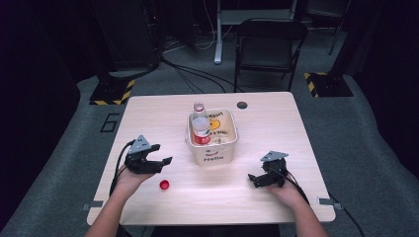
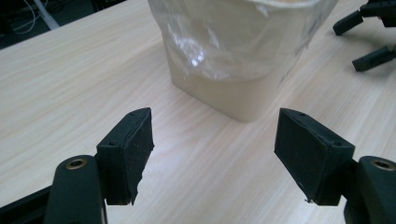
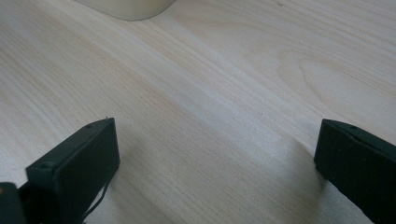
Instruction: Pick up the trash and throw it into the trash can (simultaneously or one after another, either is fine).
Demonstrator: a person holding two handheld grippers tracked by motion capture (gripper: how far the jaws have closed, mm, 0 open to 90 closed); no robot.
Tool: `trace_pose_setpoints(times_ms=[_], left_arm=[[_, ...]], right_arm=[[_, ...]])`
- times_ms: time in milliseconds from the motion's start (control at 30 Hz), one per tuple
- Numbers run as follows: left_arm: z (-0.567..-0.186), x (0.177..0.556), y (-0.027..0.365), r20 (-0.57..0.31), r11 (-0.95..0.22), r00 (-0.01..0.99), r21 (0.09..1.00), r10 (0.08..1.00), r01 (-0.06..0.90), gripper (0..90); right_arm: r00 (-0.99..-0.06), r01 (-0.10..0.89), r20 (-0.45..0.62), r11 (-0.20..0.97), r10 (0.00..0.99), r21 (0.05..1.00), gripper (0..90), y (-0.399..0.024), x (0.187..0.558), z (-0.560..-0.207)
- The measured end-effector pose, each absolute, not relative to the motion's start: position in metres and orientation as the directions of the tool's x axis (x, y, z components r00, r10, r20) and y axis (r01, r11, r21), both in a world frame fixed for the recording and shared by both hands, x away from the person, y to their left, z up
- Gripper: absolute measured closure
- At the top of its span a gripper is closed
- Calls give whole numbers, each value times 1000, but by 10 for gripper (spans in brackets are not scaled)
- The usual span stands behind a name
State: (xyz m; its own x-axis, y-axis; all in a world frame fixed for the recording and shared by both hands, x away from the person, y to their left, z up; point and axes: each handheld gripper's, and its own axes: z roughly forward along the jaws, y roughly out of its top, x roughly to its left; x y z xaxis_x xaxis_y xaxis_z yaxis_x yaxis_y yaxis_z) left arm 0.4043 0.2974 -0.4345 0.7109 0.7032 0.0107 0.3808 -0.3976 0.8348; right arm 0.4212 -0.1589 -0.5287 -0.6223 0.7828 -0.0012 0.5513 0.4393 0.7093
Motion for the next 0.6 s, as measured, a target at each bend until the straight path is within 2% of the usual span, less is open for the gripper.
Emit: trace_pose_setpoints(times_ms=[533, 600], left_arm=[[-461, 388, 326, -35, -379, 700, 821, 713, 427, 274], [-465, 386, 333, -52, -369, 697, 819, 715, 439, 299]], right_arm=[[-626, 549, -3, 442, 780, 709, 0, -159, 422, -529], [-626, 549, -2, 442, 780, 709, 0, -159, 422, -529]])
